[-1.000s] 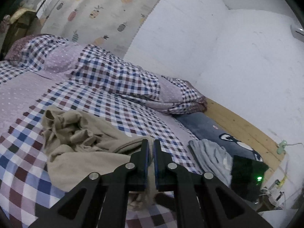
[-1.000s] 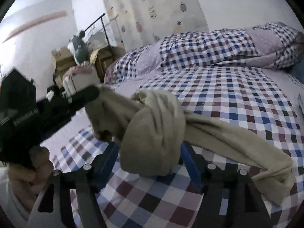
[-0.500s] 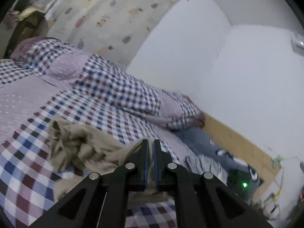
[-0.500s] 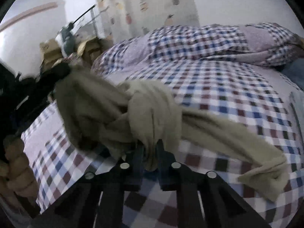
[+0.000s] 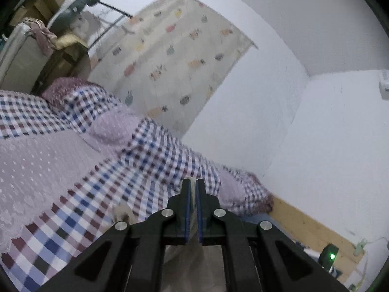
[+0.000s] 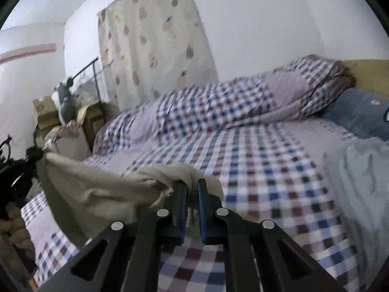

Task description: Fold clothes

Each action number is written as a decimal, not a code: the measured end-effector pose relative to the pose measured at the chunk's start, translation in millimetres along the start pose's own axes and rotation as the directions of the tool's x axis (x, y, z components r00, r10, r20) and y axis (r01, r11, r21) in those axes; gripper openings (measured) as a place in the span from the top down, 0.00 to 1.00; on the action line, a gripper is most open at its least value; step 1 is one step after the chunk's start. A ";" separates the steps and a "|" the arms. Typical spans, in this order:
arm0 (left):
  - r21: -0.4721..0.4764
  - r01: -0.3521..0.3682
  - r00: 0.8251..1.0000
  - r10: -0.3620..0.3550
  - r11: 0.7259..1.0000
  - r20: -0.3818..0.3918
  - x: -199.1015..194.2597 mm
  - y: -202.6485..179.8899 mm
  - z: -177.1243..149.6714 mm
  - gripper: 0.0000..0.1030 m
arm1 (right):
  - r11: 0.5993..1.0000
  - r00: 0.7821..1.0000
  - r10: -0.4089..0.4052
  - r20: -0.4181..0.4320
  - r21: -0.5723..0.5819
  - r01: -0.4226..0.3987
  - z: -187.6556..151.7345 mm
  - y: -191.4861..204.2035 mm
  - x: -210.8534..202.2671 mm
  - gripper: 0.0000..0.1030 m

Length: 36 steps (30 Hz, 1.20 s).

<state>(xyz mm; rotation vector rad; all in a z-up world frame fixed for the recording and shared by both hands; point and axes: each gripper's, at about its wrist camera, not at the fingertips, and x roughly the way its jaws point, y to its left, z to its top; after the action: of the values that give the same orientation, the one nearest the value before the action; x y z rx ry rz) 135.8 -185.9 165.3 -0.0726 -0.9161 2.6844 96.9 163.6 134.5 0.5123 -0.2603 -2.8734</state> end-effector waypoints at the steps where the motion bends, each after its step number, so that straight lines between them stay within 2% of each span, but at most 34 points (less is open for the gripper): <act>1: 0.004 -0.014 1.000 0.013 1.000 0.017 -3.6 -1.0 2.6 0.98 | 1.000 1.000 -0.015 0.020 0.003 0.015 4.0 -2.2 -4.3 0.94; 5: 0.011 -0.052 0.997 0.051 0.999 0.064 -15.1 1.0 13.4 1.00 | 0.997 0.995 -0.078 0.070 0.003 0.078 15.4 -10.5 -16.8 0.94; 8: 0.014 -0.047 0.999 0.047 0.999 0.024 -6.6 4.3 7.9 1.00 | 0.995 0.991 -0.098 0.087 0.016 0.097 20.1 -17.5 -19.3 0.94; 9: 0.014 -0.039 0.999 0.039 0.999 -0.015 0.2 8.2 2.6 1.00 | 0.994 0.990 -0.108 0.087 0.010 0.107 20.2 -16.3 -18.4 0.93; 11: 0.006 -0.062 0.996 0.063 0.998 -0.071 11.7 15.6 -7.7 1.00 | 0.991 0.990 -0.130 0.052 -0.007 0.131 18.0 -14.8 -8.8 0.93; 12: -0.004 -0.063 0.989 0.061 0.998 -0.137 24.1 22.8 -15.7 1.00 | 0.989 0.988 -0.149 0.030 -0.007 0.149 13.9 -17.3 -2.5 0.91; 14: 0.010 -0.107 0.973 0.106 0.994 -0.205 36.5 28.8 -26.1 0.99 | 0.980 0.978 -0.199 -0.064 0.017 0.200 2.6 -33.2 16.4 0.85; 16: 0.006 -0.118 0.968 0.117 0.993 -0.223 40.1 32.7 -29.0 0.99 | 0.962 0.954 -0.251 -0.164 0.068 0.265 -10.1 -56.0 33.6 0.79; 18: 0.003 -0.130 0.963 0.127 0.992 -0.240 43.5 36.5 -31.7 0.99 | 0.940 0.931 -0.288 -0.222 0.119 0.319 -17.7 -73.5 40.0 0.76; 19: 0.001 -0.135 0.960 0.132 0.991 -0.248 45.3 38.4 -33.1 0.99 | 0.934 0.928 -0.291 -0.232 0.140 0.328 -18.9 -77.5 39.7 0.70; 21: -0.032 -0.128 0.964 0.117 0.991 -0.241 42.2 43.8 -29.7 0.99 | 0.922 0.923 -0.295 -0.247 0.179 0.343 -21.0 -84.3 38.5 0.67; 23: -0.065 -0.120 0.967 0.102 0.991 -0.232 39.1 49.2 -26.2 0.98 | 0.931 0.935 -0.297 -0.193 0.158 0.329 -15.8 -74.8 30.0 0.61; 24: -0.055 -0.134 0.961 0.116 0.989 -0.253 40.2 51.0 -26.2 0.92 | 0.937 0.941 -0.296 -0.163 0.141 0.319 -13.0 -68.3 25.3 0.55; 25: -0.044 -0.149 0.953 0.132 0.988 -0.274 41.4 52.7 -26.2 0.87 | 0.945 0.948 -0.286 -0.141 0.120 0.303 -11.3 -60.9 22.1 0.46; 27: -0.021 -0.178 0.935 0.162 0.984 -0.316 43.9 56.1 -26.4 0.49 | 0.959 0.959 -0.266 -0.099 0.076 0.274 -8.3 -46.4 16.3 0.44; 28: 0.008 -0.185 0.920 0.176 0.983 -0.350 46.2 56.0 -27.9 0.42 | 0.962 0.960 -0.262 -0.095 0.053 0.268 -8.8 -40.8 16.1 0.44; 29: 0.033 -0.186 0.910 0.185 0.982 -0.370 47.0 54.0 -27.7 0.38 | 0.965 0.962 -0.257 -0.091 0.031 0.261 -9.5 -35.5 16.1 0.44; 31: 0.117 -0.179 0.879 0.212 0.977 -0.426 47.9 48.7 -33.3 0.36 | 0.971 0.966 -0.237 -0.099 0.010 0.239 -12.6 -27.7 18.6 0.43; 34: 0.267 -0.152 0.834 0.269 0.952 -0.481 44.0 35.8 -44.8 0.35 | 0.975 0.969 -0.215 -0.125 0.027 0.220 -15.9 -29.0 22.7 0.43; 36: 0.373 -0.110 0.798 0.306 0.921 -0.520 39.6 26.7 -55.7 0.31 | 0.976 0.969 -0.204 -0.138 0.042 0.212 -17.8 -31.0 25.0 0.43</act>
<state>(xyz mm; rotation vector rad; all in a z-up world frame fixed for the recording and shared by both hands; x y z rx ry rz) 99.0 -161.3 106.8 -0.9057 -0.2789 2.7064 74.9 185.0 103.5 0.7817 -0.2822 -3.0228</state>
